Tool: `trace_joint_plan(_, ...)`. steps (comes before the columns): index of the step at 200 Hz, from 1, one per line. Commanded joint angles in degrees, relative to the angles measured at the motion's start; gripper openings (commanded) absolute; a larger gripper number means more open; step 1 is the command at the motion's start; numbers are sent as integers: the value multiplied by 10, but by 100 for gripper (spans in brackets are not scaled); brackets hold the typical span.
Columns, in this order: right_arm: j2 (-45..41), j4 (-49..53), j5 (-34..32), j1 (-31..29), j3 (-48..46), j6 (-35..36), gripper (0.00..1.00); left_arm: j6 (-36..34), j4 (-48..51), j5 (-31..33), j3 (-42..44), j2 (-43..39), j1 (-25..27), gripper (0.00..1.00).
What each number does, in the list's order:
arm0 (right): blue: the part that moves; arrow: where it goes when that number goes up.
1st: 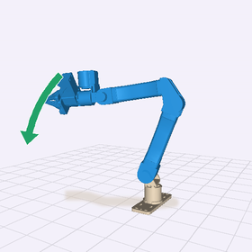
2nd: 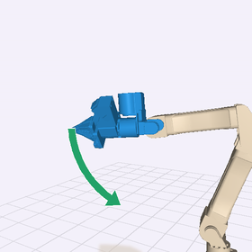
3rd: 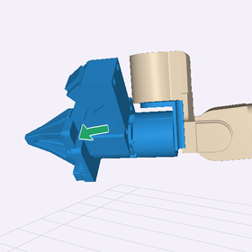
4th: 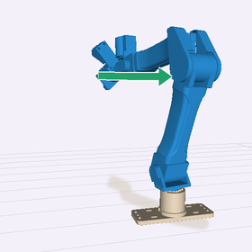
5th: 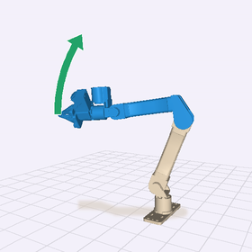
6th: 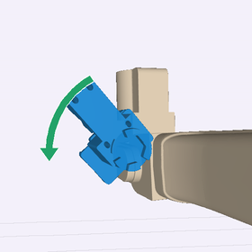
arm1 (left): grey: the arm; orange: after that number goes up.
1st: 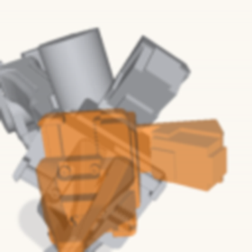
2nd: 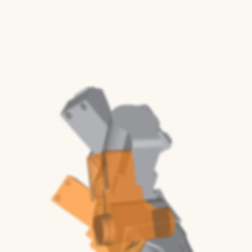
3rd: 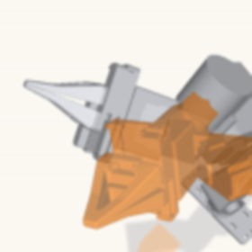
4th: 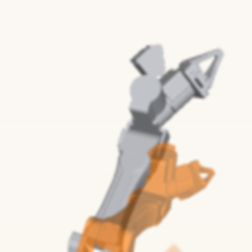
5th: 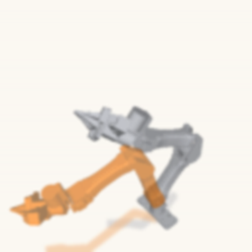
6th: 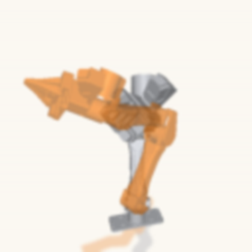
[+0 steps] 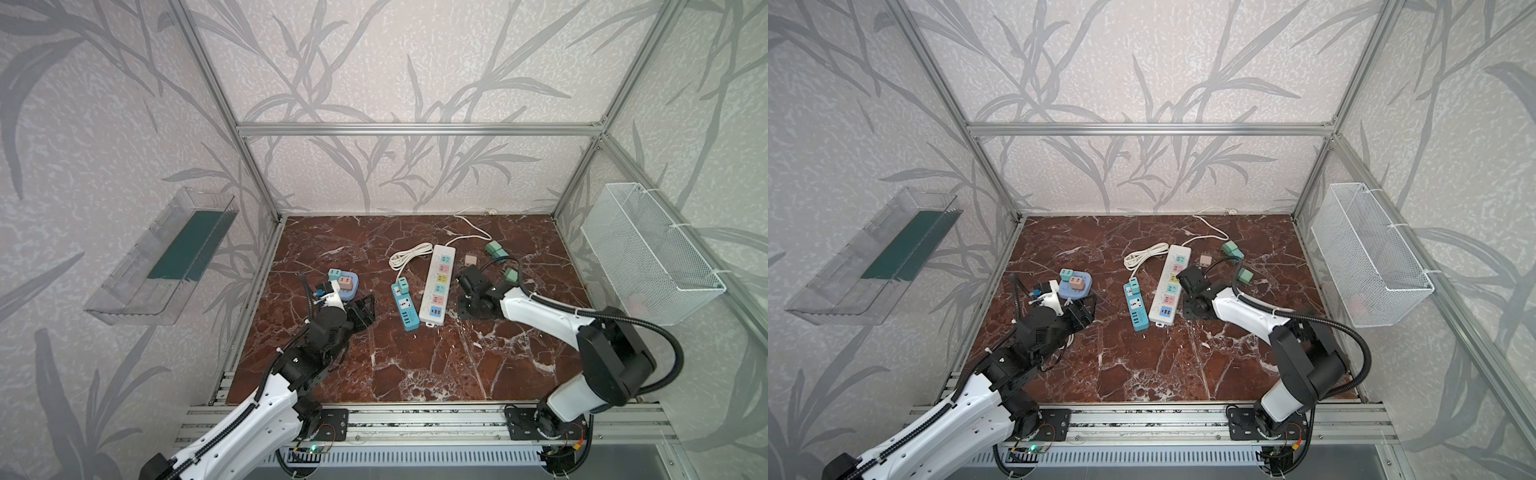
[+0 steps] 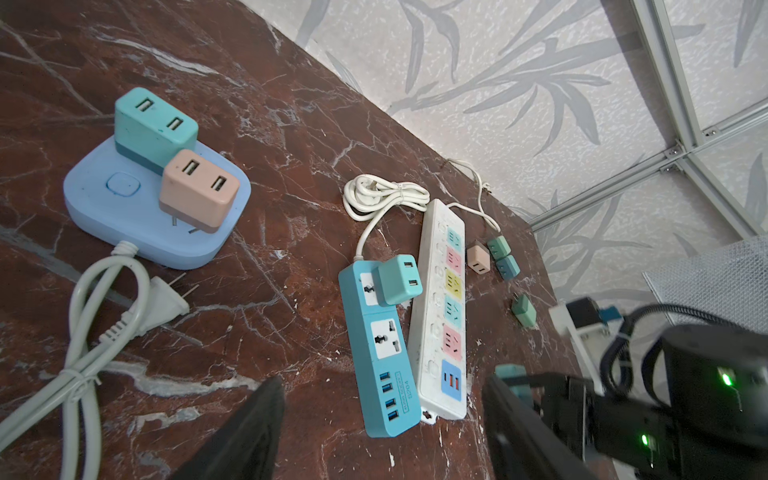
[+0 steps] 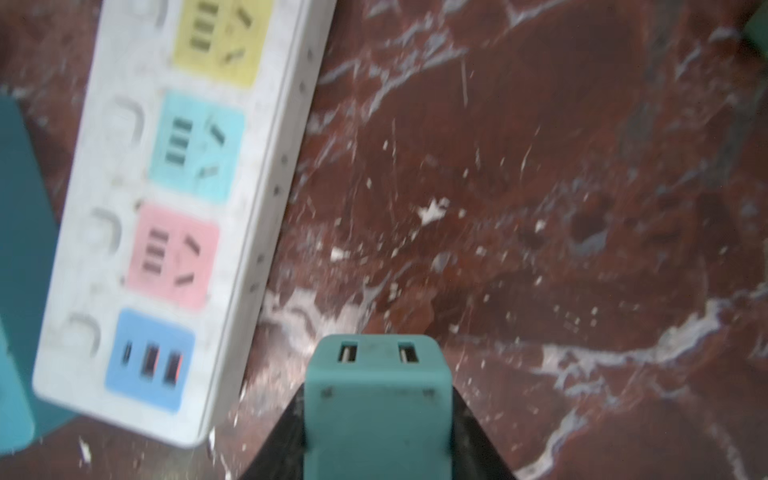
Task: Insert the plug
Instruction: 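Carry the teal adapter toward the left gripper and set it down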
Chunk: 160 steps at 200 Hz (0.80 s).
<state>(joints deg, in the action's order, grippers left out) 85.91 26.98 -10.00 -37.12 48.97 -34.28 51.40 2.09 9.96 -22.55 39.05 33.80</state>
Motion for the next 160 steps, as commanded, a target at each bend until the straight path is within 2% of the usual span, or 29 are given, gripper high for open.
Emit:
trace_joint_plan(1,-55,-4,-26,-38,-65,-76,32,58,-33,9,27,-5,-6,71)
trace_joint_plan(9,-67,-5,-26,-51,-84,-95,33,66,-34,7,30,-8,-7,70)
trace_joint_plan(26,-85,-25,-9,-67,-124,-121,34,37,-41,-21,27,-4,-7,71)
trace_joint_plan(64,-94,-48,-5,-83,-159,-141,39,23,-49,-94,5,48,-7,75)
trace_joint_plan(101,-103,-62,22,-86,-171,-152,61,16,-9,-168,-59,135,-4,78)
trace_joint_plan(113,-116,-62,32,-89,-176,-157,64,16,-6,-174,-69,151,-1,79)
trace_joint_plan(160,-179,-85,92,-102,-197,-203,66,8,-1,-179,-98,191,24,80)
